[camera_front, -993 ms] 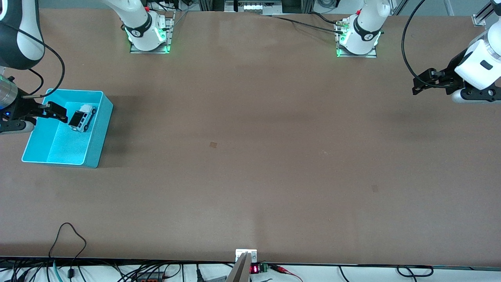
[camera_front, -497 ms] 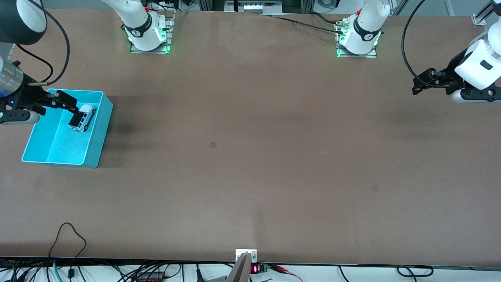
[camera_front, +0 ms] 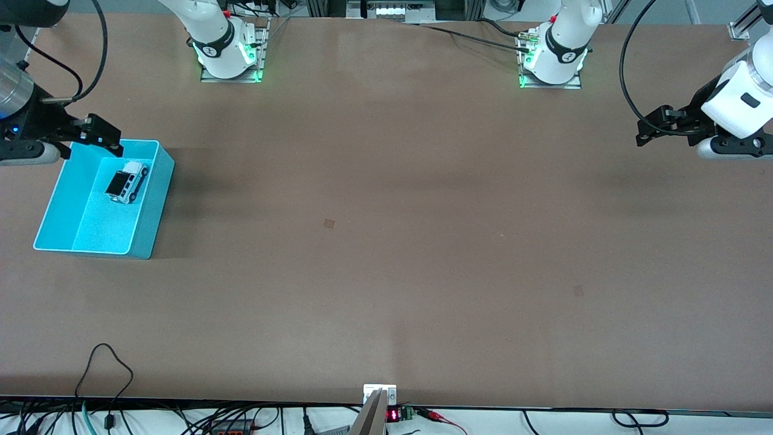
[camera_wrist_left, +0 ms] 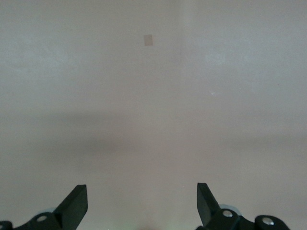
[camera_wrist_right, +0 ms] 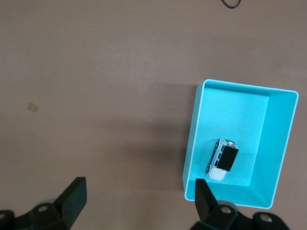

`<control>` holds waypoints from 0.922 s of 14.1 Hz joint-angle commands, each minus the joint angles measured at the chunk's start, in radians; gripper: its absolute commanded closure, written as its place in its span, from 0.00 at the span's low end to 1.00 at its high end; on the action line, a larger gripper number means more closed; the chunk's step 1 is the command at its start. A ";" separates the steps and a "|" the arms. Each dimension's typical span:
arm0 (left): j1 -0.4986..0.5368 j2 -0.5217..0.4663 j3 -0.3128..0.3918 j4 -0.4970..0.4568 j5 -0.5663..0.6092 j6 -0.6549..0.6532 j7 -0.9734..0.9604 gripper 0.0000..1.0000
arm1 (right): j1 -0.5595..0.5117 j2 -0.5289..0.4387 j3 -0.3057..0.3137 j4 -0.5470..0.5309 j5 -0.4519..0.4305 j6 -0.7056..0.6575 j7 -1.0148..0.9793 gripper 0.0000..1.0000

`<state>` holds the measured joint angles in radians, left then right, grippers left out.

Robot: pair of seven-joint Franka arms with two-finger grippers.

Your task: Wind and store white jeep toy

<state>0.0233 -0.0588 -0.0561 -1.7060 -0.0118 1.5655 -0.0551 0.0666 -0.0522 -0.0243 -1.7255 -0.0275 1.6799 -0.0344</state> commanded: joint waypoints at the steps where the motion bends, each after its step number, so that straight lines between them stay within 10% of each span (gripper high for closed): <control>1: 0.004 -0.010 -0.004 0.005 -0.013 -0.015 0.006 0.00 | -0.031 -0.011 0.033 0.038 0.011 -0.045 0.004 0.00; 13: 0.004 -0.010 -0.004 0.005 -0.013 -0.015 0.006 0.00 | -0.031 0.001 0.026 0.086 0.050 -0.072 0.001 0.00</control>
<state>0.0233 -0.0588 -0.0561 -1.7059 -0.0118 1.5655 -0.0551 0.0553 -0.0619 -0.0106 -1.6655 0.0075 1.6278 -0.0340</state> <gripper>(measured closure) 0.000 0.000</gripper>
